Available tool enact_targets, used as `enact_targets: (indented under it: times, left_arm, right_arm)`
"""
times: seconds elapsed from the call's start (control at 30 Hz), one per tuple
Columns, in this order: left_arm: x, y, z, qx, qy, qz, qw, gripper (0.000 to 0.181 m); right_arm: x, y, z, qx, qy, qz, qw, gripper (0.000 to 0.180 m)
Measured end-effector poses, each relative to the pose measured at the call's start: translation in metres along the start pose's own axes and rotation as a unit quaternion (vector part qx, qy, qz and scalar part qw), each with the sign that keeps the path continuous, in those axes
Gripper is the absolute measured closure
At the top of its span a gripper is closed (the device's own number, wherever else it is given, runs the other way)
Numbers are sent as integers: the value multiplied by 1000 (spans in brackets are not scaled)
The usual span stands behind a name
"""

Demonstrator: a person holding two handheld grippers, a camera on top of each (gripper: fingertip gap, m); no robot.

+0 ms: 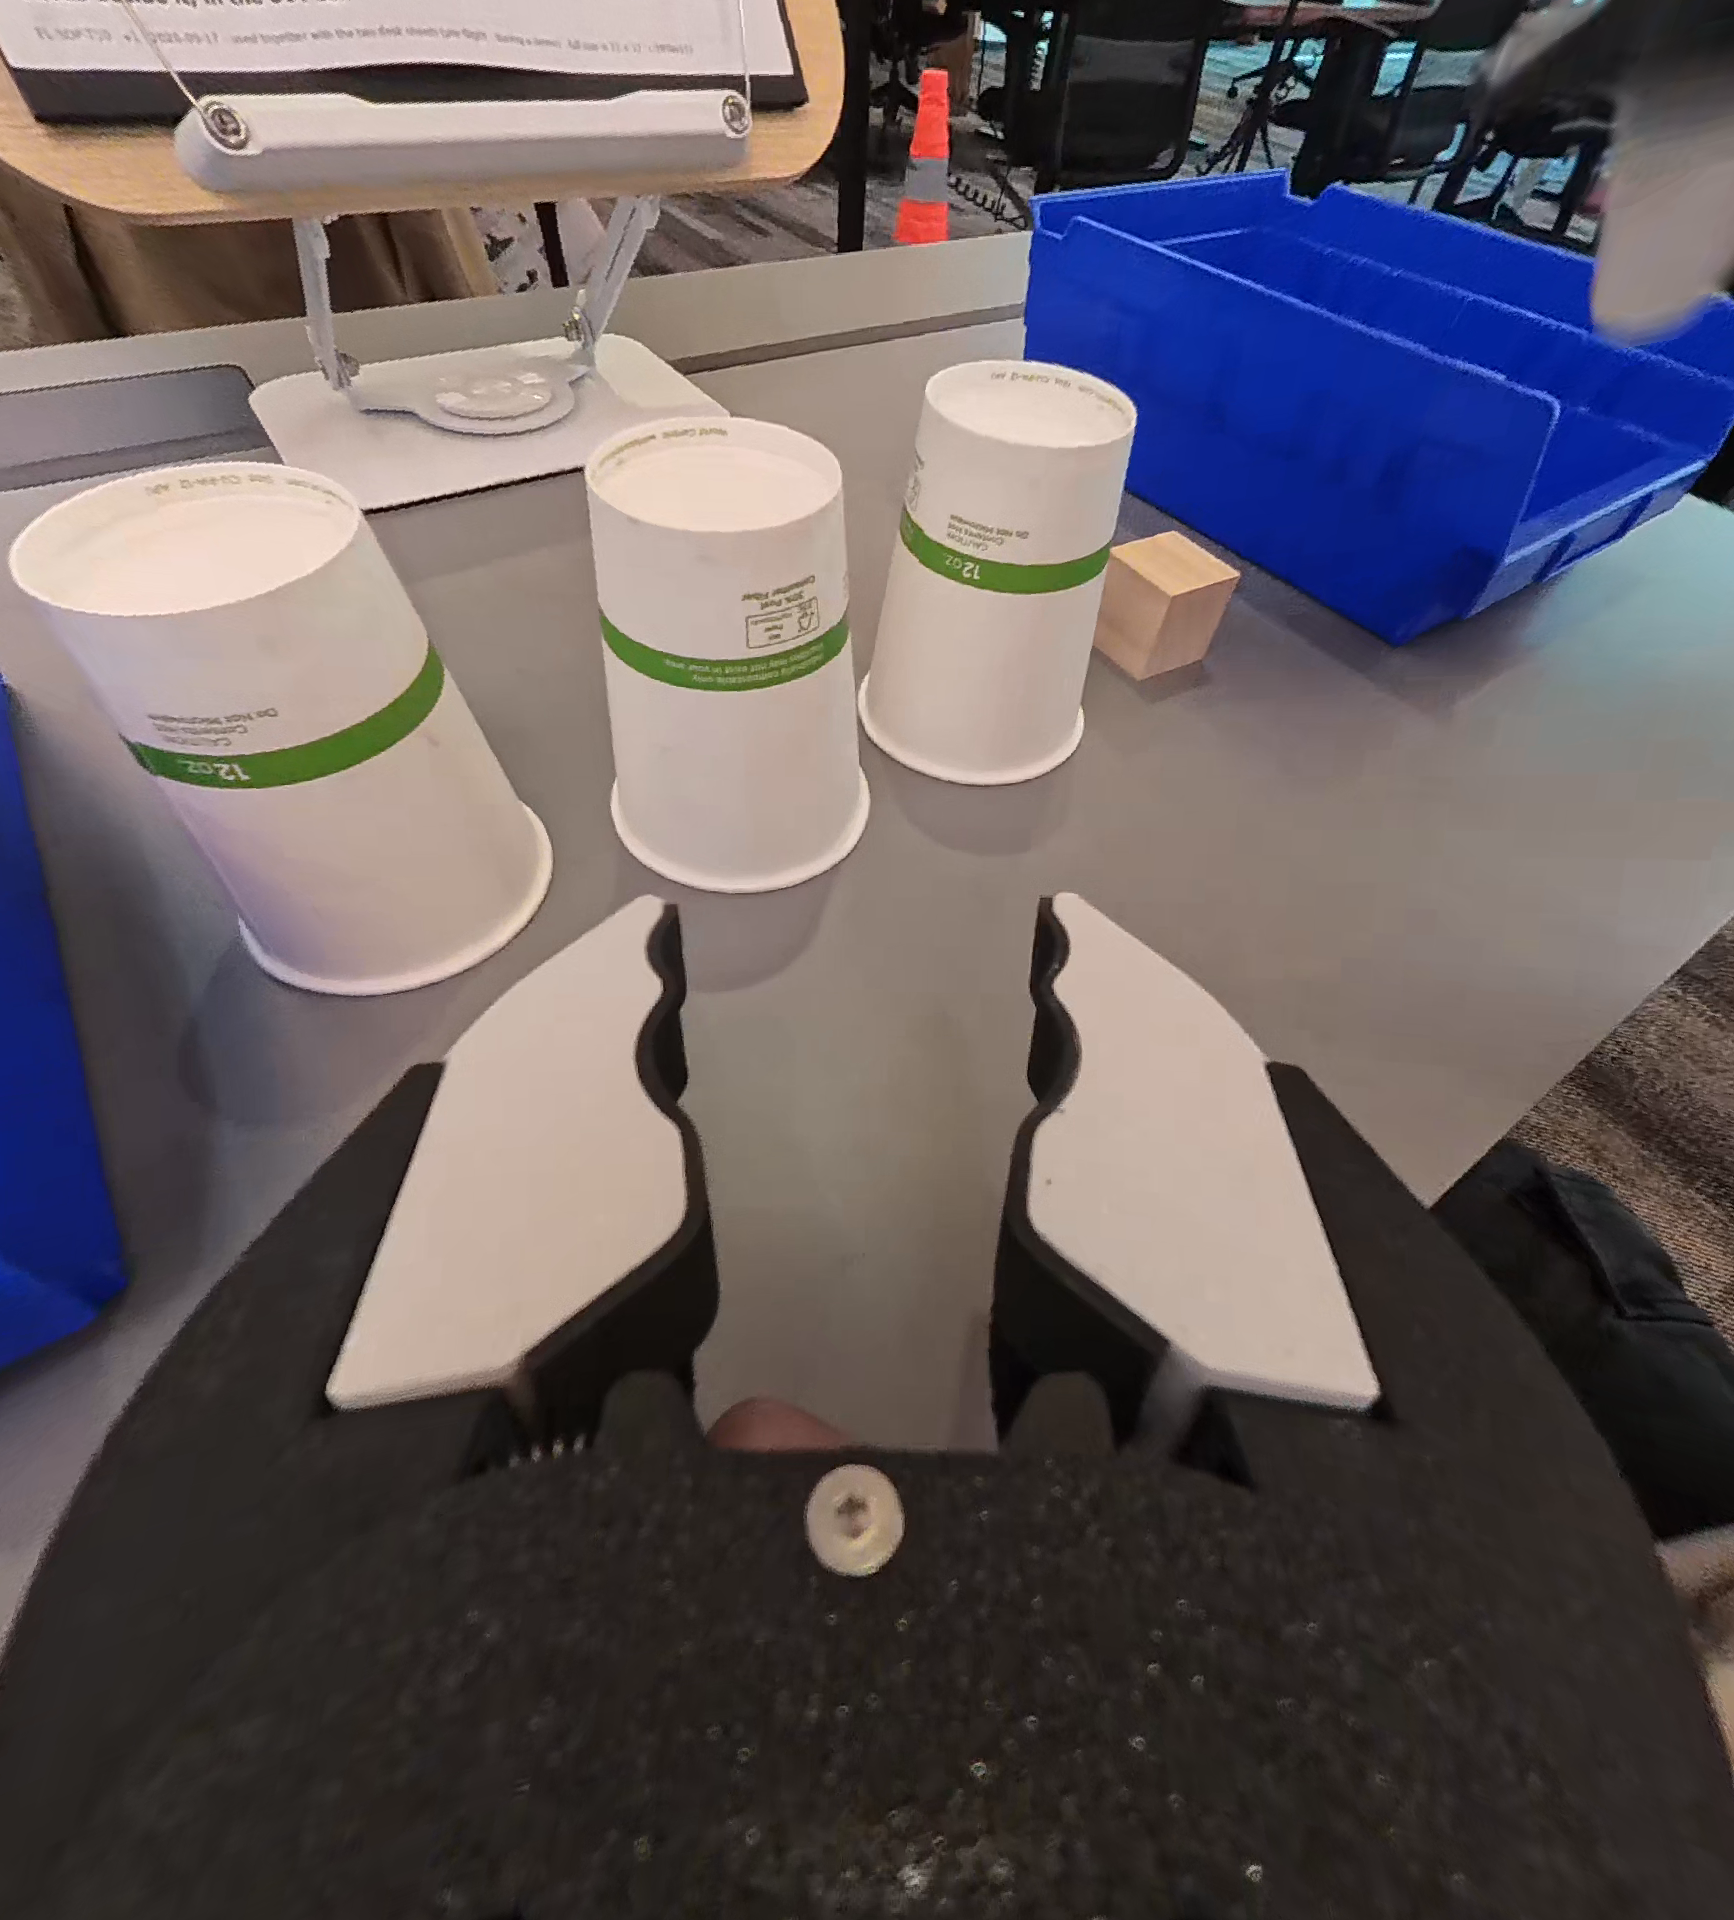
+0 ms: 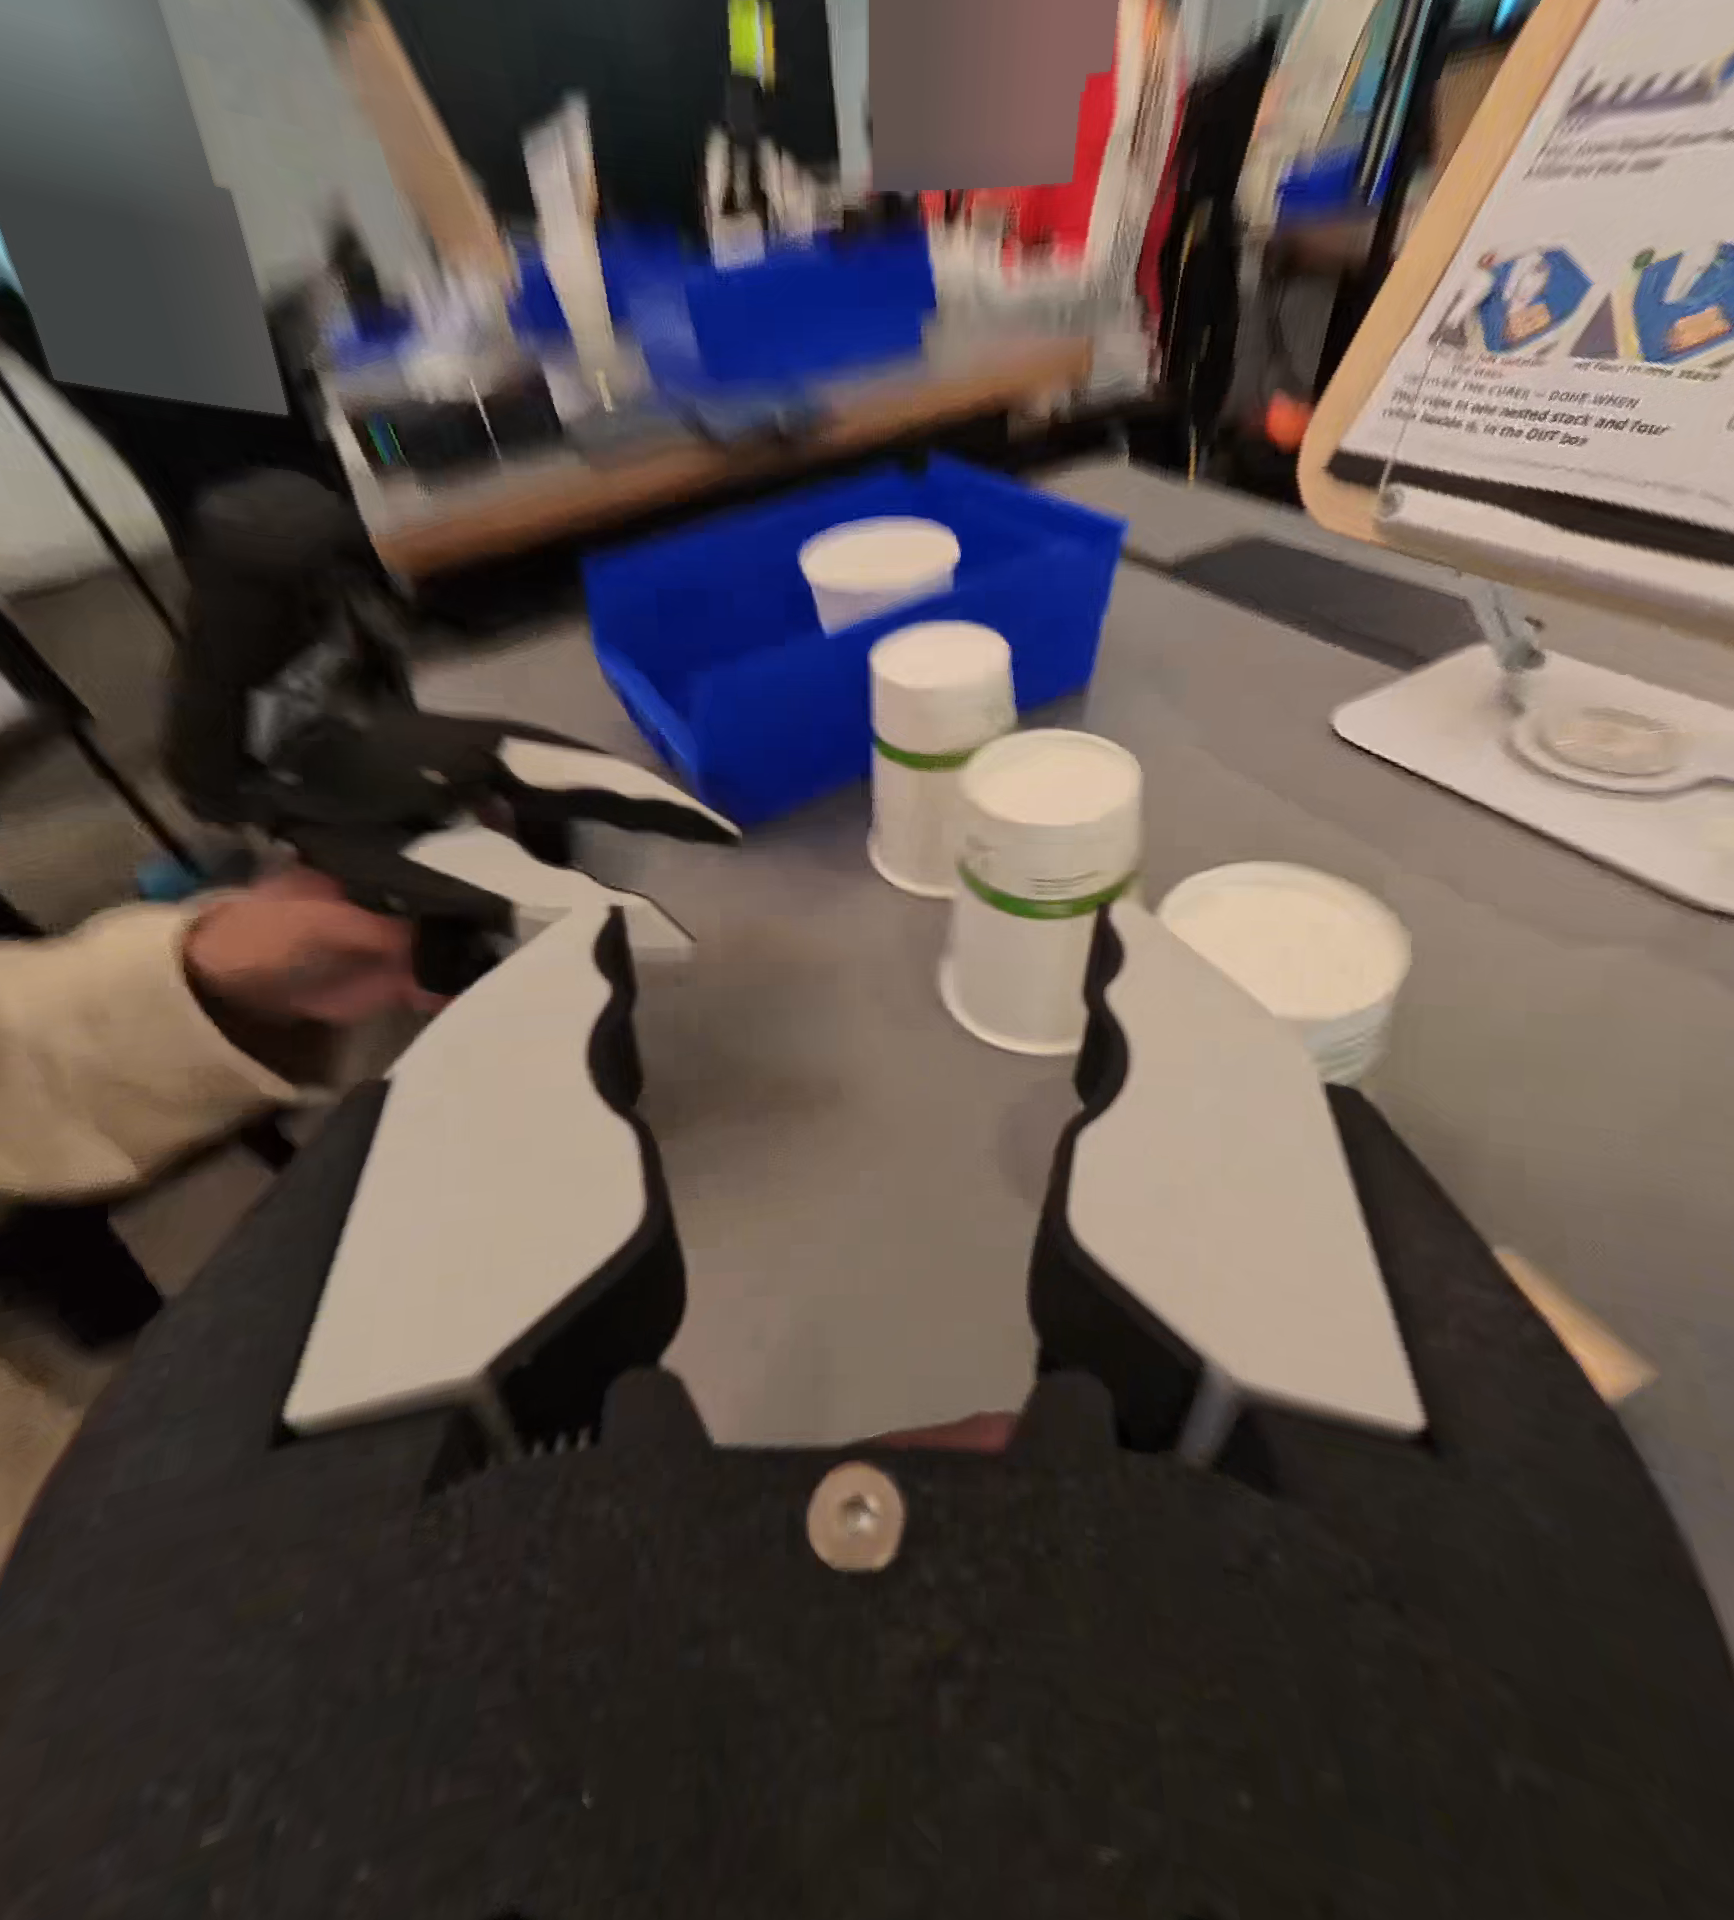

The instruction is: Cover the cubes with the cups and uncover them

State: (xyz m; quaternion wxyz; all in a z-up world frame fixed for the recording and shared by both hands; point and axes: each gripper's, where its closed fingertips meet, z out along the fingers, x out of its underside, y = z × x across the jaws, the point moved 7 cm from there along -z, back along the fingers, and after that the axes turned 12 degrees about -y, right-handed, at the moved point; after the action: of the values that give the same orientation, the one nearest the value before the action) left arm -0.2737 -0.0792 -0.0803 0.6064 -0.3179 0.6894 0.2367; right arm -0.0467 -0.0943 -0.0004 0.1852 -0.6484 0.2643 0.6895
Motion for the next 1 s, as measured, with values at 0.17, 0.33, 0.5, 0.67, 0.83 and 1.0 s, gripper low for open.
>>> enact_targets:
  times: [0.17,0.33,0.5,0.67,0.83,1.0]
  left_arm:
    - [11,-1,4,-16,13,6,1000,117]
    - [14,-6,6,-20,23,12,999,117]
    - [-33,-11,22,34,30,18,999,121]
    - [-135,57,6,-7,58,231,971,142]
    - [-117,148,11,55,343,257,902,126]
    - [-87,200,35,85,456,246,851,128]
  right_arm:
    - [82,10,-23,98,-61,76,990,104]
    - [106,9,-37,119,-33,92,988,106]
    - [96,16,-50,98,-99,62,988,121]
    - [101,20,-44,70,-78,67,992,115]
    - [99,26,-42,55,-68,52,995,114]
    - [99,24,-43,49,-71,75,993,115]
